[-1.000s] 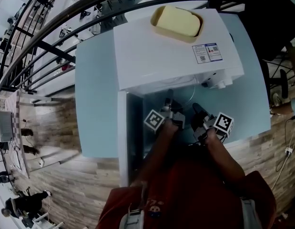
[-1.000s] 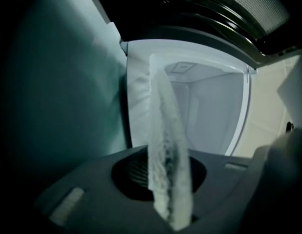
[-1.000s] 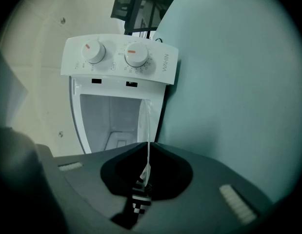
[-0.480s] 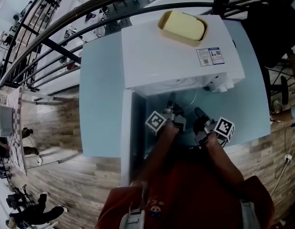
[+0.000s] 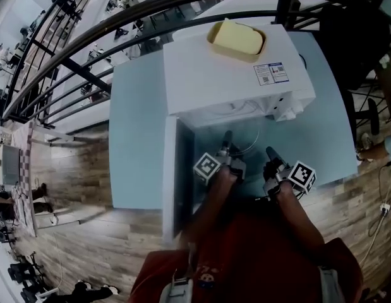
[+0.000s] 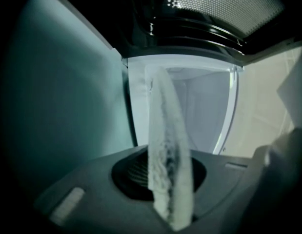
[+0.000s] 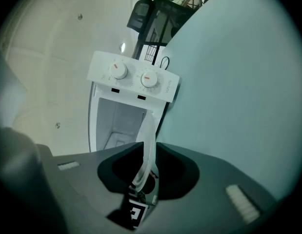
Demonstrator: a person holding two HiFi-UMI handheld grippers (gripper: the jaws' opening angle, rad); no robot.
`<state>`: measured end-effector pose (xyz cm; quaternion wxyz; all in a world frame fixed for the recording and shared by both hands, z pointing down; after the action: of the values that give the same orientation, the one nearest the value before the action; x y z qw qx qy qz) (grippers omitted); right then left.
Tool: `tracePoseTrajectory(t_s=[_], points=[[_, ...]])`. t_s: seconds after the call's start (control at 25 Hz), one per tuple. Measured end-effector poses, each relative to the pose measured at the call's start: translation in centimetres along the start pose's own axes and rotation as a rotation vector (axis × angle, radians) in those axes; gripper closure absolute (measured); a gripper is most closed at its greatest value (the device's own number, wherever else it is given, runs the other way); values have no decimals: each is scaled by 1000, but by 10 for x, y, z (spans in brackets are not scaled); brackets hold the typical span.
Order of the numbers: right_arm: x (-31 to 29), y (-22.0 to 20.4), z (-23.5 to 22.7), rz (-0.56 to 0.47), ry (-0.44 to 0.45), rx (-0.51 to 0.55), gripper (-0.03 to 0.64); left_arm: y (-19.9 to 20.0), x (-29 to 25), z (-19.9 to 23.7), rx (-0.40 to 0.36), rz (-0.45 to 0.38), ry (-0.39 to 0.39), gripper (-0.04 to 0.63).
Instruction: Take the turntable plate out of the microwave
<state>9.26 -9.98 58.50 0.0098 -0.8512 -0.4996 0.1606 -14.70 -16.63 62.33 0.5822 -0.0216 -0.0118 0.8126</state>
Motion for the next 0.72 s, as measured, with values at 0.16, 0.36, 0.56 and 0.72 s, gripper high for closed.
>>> tracePoseTrajectory(t_s=[0.16,0.36,0.56,0.72], points=[[21,0,6,-23,2,79,552,-11,15,-3,-18,23,-3,563],[48,-2,13,-38,-23,193,552,-21,36,-9,-48,34,-1,563],[69,6,25,-50,-33,321,552,-39,56,-24,-67,50,-25,563],[80,18,33,-49,-18,411,552,-53,74,-32,-84,42,-6,563]])
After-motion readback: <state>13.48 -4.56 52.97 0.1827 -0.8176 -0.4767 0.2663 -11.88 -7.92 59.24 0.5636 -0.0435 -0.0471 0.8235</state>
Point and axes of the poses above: the fingertips, and each gripper's own axes: x backward along the fingers, z to its left, y out of its top, the point moved 9 cm from there along x, backward along the fingers, and after that the axes turned 4 degrees about -z, right-handed, at the moved point
